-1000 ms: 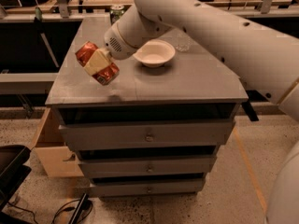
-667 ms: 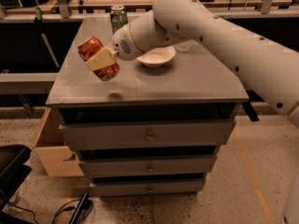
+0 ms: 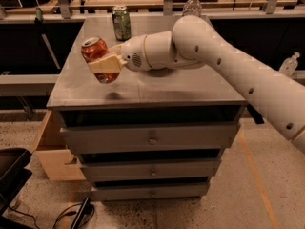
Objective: Place coke can upright
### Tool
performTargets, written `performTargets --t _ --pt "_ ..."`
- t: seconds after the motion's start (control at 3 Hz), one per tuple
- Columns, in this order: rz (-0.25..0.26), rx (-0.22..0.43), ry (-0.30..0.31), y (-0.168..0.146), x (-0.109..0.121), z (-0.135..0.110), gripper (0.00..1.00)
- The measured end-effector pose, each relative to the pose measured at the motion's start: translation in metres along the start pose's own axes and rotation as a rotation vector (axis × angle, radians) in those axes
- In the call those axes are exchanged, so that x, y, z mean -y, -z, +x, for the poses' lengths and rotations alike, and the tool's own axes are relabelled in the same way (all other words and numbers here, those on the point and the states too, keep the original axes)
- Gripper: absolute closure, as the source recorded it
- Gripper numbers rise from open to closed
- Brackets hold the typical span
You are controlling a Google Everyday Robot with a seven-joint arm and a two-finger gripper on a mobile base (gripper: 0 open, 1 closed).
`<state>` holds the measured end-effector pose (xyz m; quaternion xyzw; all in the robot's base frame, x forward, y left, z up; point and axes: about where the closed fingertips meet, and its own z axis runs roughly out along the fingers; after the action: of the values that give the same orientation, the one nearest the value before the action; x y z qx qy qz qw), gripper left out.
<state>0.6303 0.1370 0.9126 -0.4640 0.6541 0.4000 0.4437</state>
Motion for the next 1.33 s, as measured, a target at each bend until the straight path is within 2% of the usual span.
performTargets --t 0.33,0.67,1.33 --pt "-0.028 0.101 0.037 -0.009 -0.01 0.002 1.0" --pt "-0.04 0.154 0.072 -0.019 -0.021 0.002 1.0" --pt "-0.026 0.197 0.108 -0.038 -0.043 0.002 1.0"
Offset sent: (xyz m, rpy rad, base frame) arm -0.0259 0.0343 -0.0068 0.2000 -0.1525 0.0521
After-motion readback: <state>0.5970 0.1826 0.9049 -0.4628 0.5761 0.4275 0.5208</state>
